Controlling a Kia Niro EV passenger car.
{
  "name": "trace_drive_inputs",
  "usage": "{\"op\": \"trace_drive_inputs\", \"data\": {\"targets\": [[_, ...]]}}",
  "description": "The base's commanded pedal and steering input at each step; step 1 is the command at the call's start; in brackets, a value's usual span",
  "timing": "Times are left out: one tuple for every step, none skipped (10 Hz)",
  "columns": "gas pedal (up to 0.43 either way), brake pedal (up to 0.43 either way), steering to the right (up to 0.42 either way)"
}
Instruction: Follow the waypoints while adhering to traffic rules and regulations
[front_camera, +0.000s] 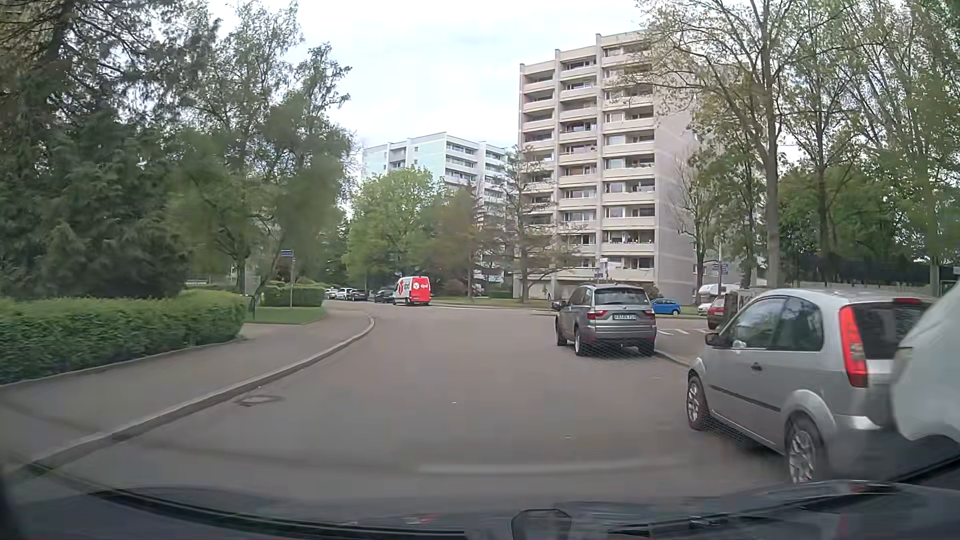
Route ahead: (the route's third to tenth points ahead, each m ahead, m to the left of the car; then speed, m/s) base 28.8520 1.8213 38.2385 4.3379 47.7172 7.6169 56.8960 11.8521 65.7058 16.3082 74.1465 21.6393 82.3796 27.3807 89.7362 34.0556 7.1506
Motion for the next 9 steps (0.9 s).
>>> {"op": "trace_drive_inputs", "data": {"targets": [[0.000, 0.000, 0.013], [0.000, 0.000, 0.005], [0.000, 0.000, 0.000], [0.000, 0.000, 0.000], [0.000, 0.000, 0.000], [0.000, 0.000, 0.000], [0.000, 0.000, 0.000], [0.000, 0.000, -0.001], [0.000, 0.000, 0.000]]}}
